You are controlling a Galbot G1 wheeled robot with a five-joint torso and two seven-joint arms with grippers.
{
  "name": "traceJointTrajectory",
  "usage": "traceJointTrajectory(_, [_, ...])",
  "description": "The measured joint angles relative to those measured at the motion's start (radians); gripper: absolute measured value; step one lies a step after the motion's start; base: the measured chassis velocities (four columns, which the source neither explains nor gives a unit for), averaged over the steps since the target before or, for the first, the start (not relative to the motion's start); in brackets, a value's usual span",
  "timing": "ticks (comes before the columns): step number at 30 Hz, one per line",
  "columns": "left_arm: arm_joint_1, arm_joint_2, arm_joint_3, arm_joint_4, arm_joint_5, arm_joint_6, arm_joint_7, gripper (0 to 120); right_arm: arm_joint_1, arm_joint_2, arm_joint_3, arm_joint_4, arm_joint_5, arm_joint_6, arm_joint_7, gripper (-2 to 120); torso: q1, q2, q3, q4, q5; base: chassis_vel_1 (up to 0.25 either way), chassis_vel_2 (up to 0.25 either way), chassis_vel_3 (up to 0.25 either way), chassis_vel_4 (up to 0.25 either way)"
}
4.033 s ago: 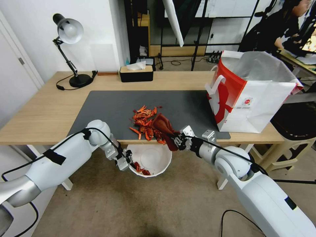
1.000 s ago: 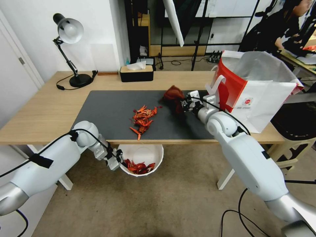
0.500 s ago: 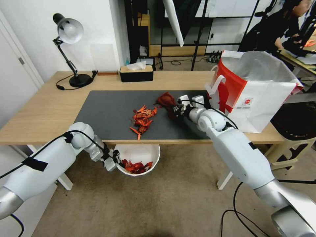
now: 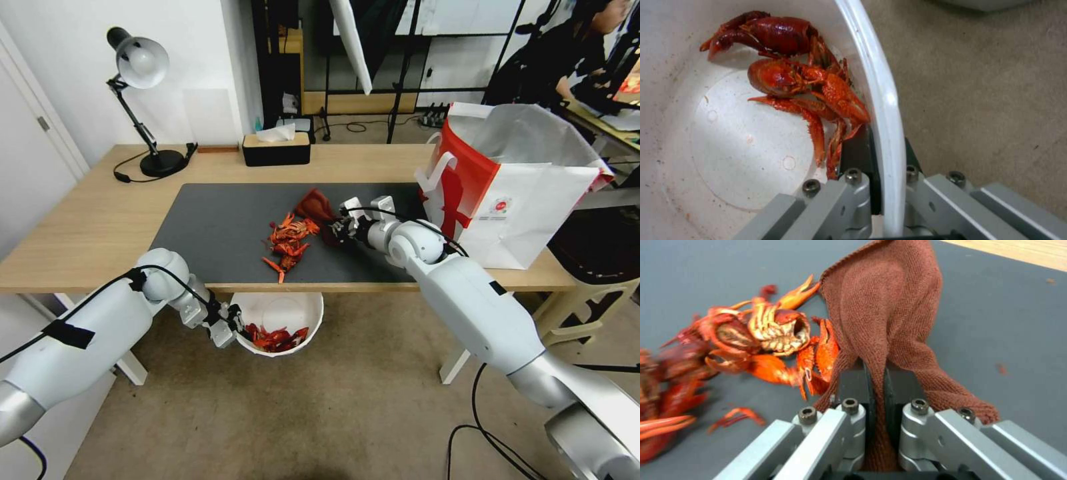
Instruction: Sweep shrimp from table into container with towel, then put container into takeout bag.
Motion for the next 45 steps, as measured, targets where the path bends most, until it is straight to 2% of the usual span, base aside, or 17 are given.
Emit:
traceJointTrajectory(13, [-0.003,-0.002,0.000,0.008,-0.001,-0.004,-0.004,0,0.004,-0.029,-0.056,0.037,0.004,0.042,-0.089,2,0.000,0.000,0.000,0.0001,0.0001,0.000,0.000,0.000,0.000])
traceJointTrajectory(33, [0.001,0.001,-0.010,0.012,-0.002,-0.007,-0.006,0,-0.073,-0.091,-0.078,0.185,0.017,0.054,-0.094,2,0.000,0.000,0.000,-0.0001,0.0001,0.000,0.000,0.000,0.000])
traceJointTrajectory(45, [0.034,0.026,-0.049,0.001,-0.002,-0.006,-0.006,0,-0.093,-0.091,-0.088,0.208,0.016,0.080,-0.112,2,0.000,0.000,0.000,0.0000,0.0001,0.000,0.000,0.000,0.000])
